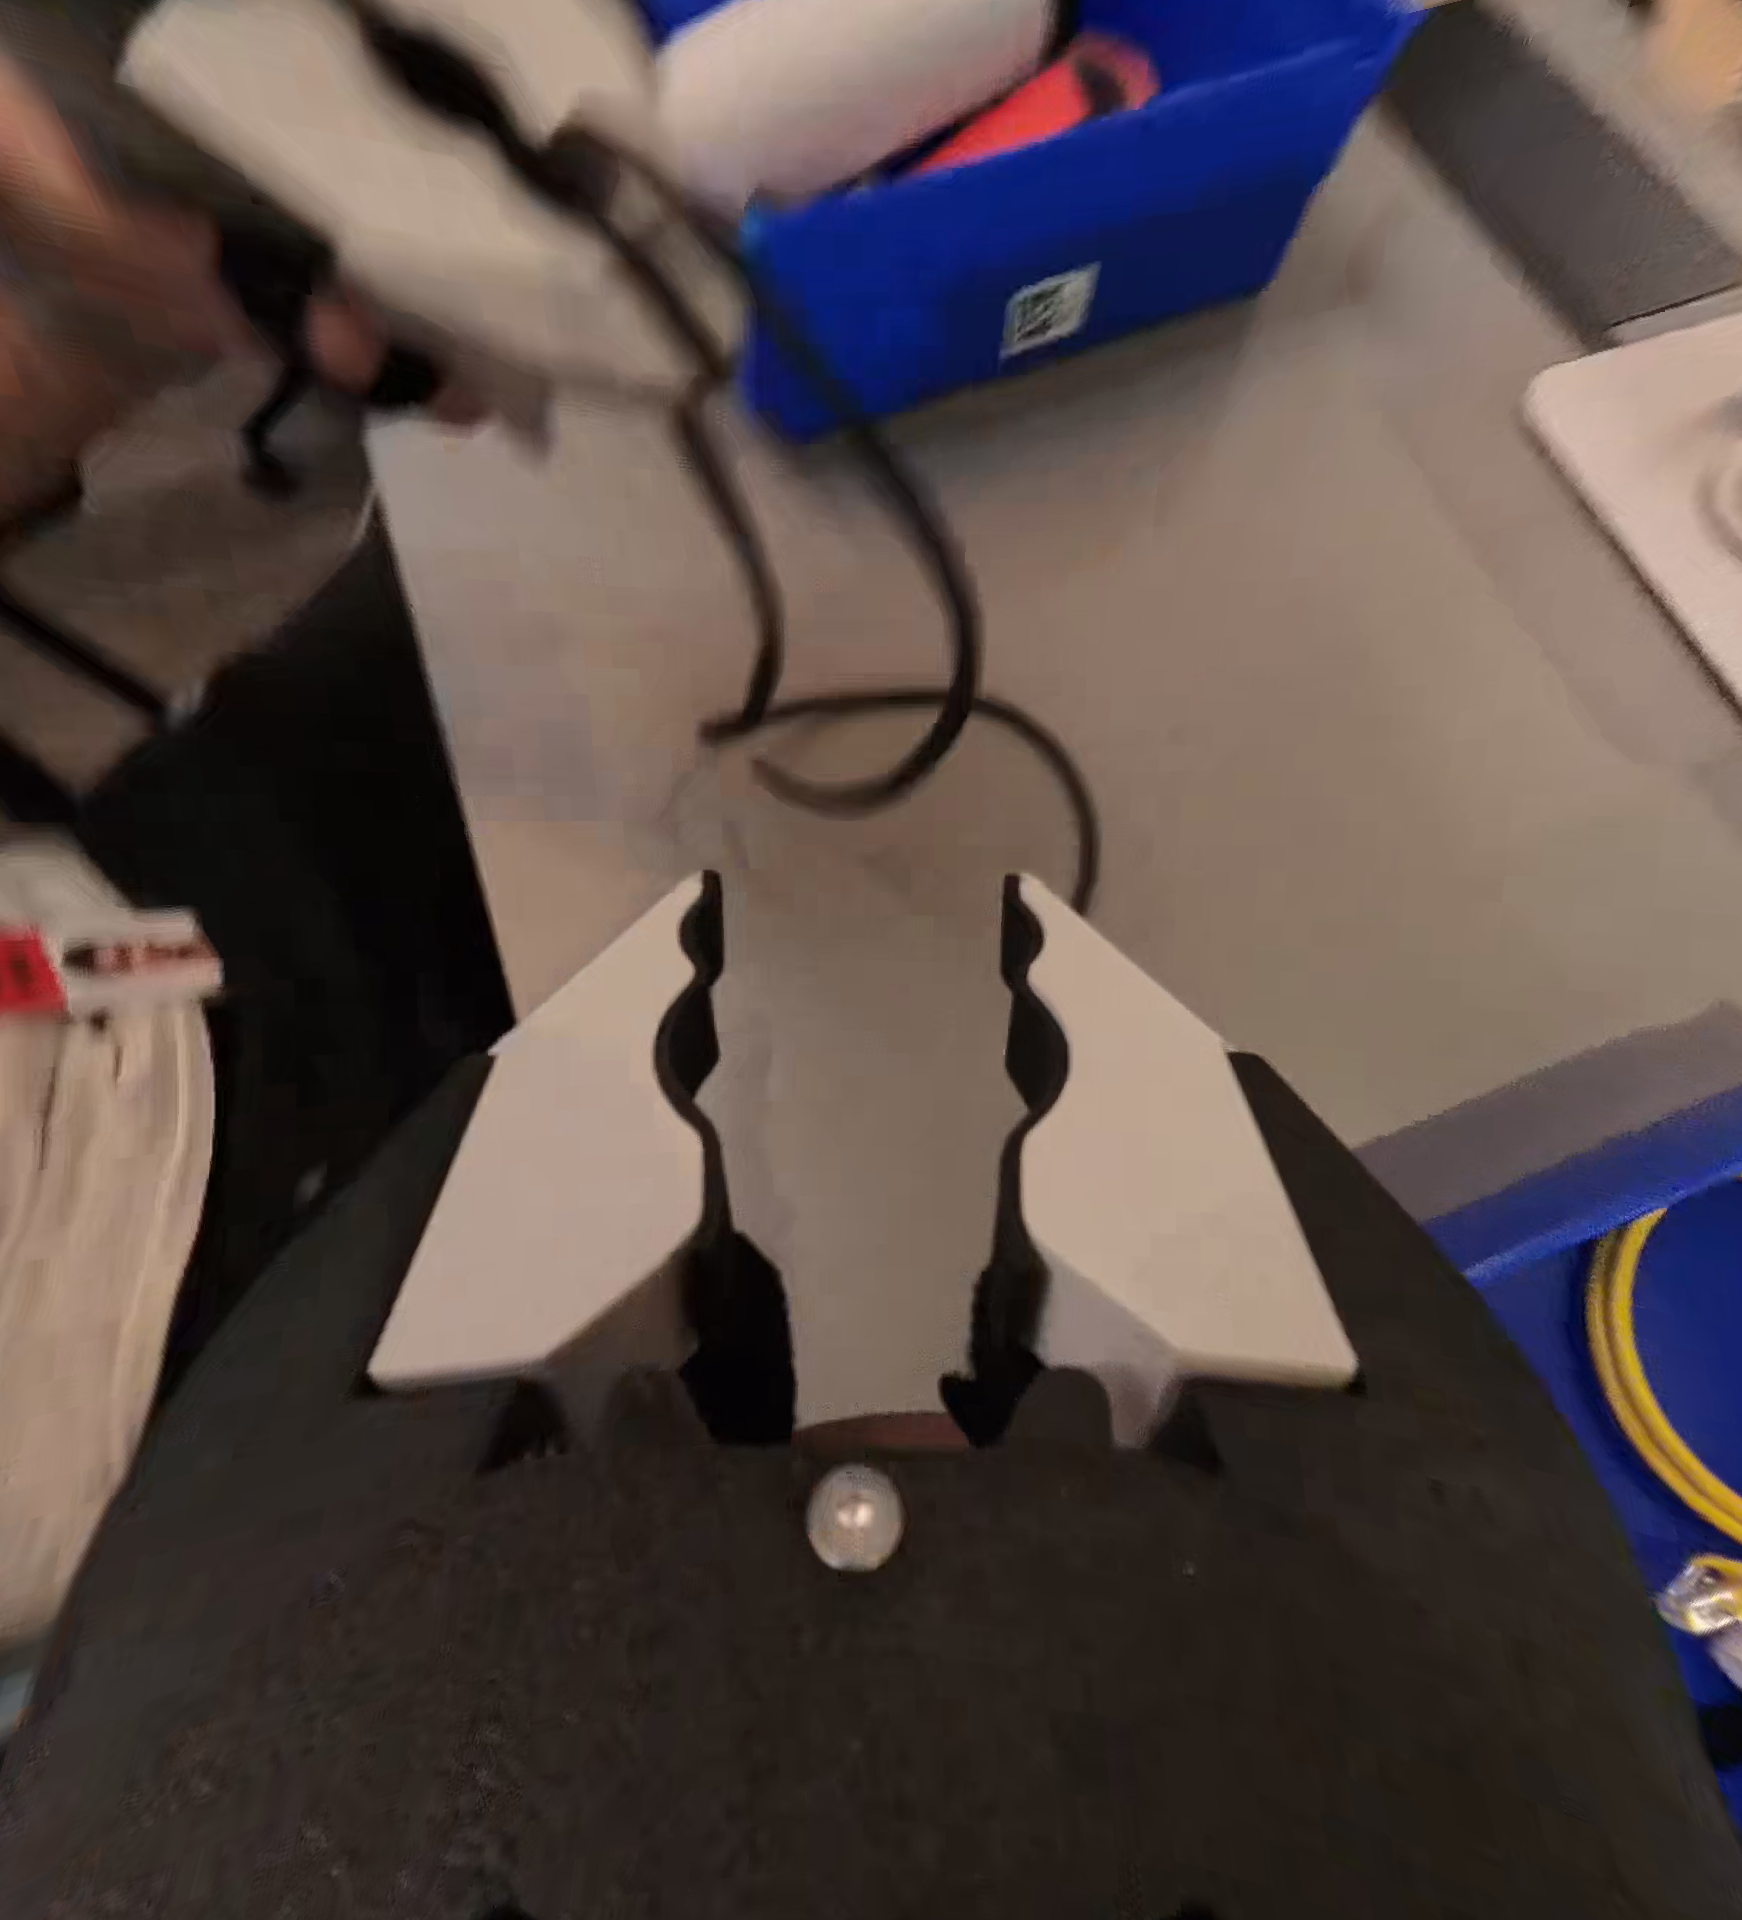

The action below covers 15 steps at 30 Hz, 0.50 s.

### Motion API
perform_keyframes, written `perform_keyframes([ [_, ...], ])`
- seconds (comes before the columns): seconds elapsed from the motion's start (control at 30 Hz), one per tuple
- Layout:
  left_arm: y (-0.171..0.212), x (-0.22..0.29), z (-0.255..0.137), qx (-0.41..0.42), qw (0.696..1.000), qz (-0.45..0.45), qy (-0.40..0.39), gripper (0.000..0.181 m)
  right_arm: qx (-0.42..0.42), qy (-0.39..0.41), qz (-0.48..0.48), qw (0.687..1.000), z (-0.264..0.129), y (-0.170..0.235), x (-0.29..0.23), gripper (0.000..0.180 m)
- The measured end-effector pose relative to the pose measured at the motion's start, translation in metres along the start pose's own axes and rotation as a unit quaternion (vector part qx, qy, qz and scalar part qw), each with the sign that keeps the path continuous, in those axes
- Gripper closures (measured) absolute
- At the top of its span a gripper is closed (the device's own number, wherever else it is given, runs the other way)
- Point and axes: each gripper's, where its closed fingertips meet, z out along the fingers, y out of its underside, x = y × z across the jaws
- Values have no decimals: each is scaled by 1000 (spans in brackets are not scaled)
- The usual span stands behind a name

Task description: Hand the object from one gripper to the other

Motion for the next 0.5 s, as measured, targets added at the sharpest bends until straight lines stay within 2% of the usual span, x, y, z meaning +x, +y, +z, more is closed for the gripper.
perform_keyframes([
  [0.07, -3, -7, -3, 7, 1000, -21, -6, 177, -20, -21, -37, 999, 0, 11, -18, 126],
  [0.17, -10, -15, -9, 27, 998, -57, -8, 177, -4, -56, -52, 997, 16, -1, -40, 125],
  [0.3, -25, -18, -20, 65, 993, -98, 6, 178, 16, -62, -61, 996, 68, -21, -46, 119],
  [0.4, -36, -19, -29, 88, 989, -119, 17, 177, 65, -48, -41, 996, 107, -41, -41, 118],
  [0.43, -39, -20, -31, 93, 988, -123, 17, 177, 79, -50, -38, 995, 115, -45, -41, 139],
  [0.47, -40, -22, -34, 96, 988, -123, 13, 177, 93, -50, -36, 994, 119, -49, -40, 172],
  [0.5, -40, -25, -36, 95, 988, -121, 7, 177, 105, -55, -32, 992, 120, -53, -40, 175],
])
